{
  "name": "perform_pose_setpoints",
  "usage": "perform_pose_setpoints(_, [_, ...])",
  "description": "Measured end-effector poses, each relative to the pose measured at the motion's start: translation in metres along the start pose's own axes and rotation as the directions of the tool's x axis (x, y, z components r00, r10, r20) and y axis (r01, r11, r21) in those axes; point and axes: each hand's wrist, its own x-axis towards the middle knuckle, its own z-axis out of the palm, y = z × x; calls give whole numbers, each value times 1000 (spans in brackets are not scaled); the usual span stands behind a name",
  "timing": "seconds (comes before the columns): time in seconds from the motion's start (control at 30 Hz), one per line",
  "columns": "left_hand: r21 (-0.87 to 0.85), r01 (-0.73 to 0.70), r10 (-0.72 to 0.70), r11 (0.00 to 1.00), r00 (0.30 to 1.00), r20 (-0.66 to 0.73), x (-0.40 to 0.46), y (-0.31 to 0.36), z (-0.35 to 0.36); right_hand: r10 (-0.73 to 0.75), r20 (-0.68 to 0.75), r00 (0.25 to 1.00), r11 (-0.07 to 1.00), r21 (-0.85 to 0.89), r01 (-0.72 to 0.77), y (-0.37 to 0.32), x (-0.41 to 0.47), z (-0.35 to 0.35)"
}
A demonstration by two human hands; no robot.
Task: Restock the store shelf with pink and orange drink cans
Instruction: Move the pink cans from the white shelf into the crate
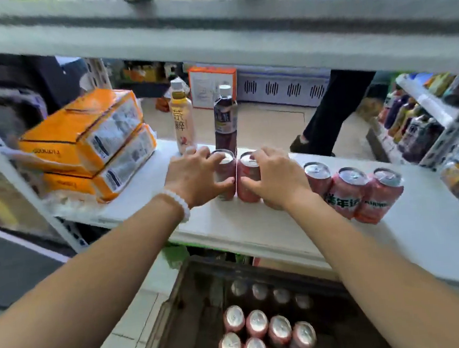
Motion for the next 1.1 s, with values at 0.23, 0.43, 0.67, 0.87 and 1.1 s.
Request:
perform_pose_setpoints(0.23, [-34,79,-72,996,981,181,48,-8,32,2,161,987,1000,-19,1,23,46,19])
perform_pose_setpoints(0.43, [-273,149,-126,950,987,102,54,-13,44,-4,132,991,1000,-12,6,26,52,32])
perform_pose_setpoints(0.67, [-278,151,-150,949,988,26,26,-11,19,-77,56,995,980,190,65,18,34,13])
perform_pose_setpoints(0.87, [-263,76,-79,962,997,-1,-16,-7,-19,-95,-34,995,966,238,101,-4,-6,-10])
perform_pose_setpoints(1.1, [-294,-28,25,955,1000,-14,-94,28,-19,31,-5,999,981,190,-30,-10,-103,-17])
